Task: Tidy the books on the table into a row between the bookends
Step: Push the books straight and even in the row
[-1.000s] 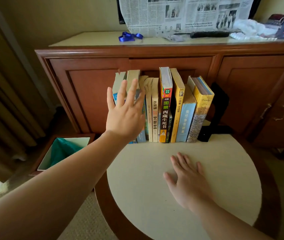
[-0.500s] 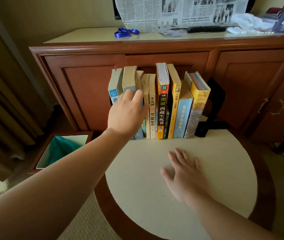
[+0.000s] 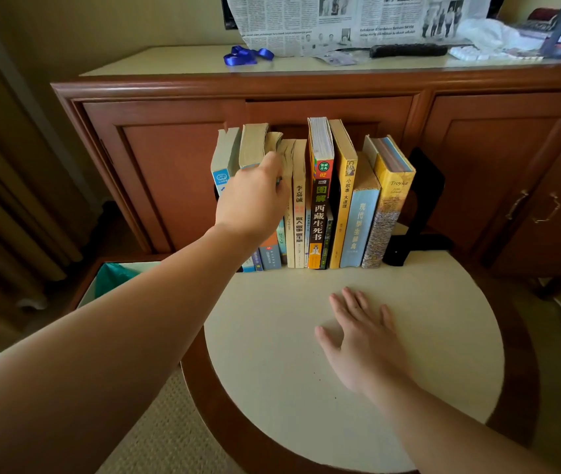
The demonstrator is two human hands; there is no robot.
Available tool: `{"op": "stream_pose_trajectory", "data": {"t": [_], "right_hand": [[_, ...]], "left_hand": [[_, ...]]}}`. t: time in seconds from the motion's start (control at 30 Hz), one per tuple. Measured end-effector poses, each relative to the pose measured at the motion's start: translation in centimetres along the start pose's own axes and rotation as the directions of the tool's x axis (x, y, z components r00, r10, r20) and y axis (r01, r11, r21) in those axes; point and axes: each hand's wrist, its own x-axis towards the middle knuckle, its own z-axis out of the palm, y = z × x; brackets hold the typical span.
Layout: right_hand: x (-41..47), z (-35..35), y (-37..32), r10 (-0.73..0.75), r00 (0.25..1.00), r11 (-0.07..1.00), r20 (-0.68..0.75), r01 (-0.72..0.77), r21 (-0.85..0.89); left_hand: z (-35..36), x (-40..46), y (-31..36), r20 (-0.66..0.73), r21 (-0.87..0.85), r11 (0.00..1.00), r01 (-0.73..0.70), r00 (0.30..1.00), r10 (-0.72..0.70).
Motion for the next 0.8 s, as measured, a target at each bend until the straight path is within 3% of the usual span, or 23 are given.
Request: {"op": "stream_pose_trajectory", "data": {"t": [0.43, 0.6, 0.8], "right_hand": [[0.1, 0.0, 0.0, 0.000, 1.000, 1.000, -0.005, 0.000, 0.008], [0.2, 0.3, 0.1, 0.006, 1.000, 1.000, -0.013, -0.006, 0.001], [0.2, 0.3, 0.1, 0.002, 1.000, 1.000, -0.007, -0.002, 0.000]], "left_hand": [[-0.6, 0.9, -0.1, -0.019, -0.067, 0.998, -0.001, 1.000, 0.000], [-0.2, 1.4, -0.3, 0.004, 0.007, 0.999, -0.042, 0.999, 0.042], [-0.3, 1.8, 0.3, 0.046, 0.032, 0.999, 0.008, 0.999, -0.009]]}}
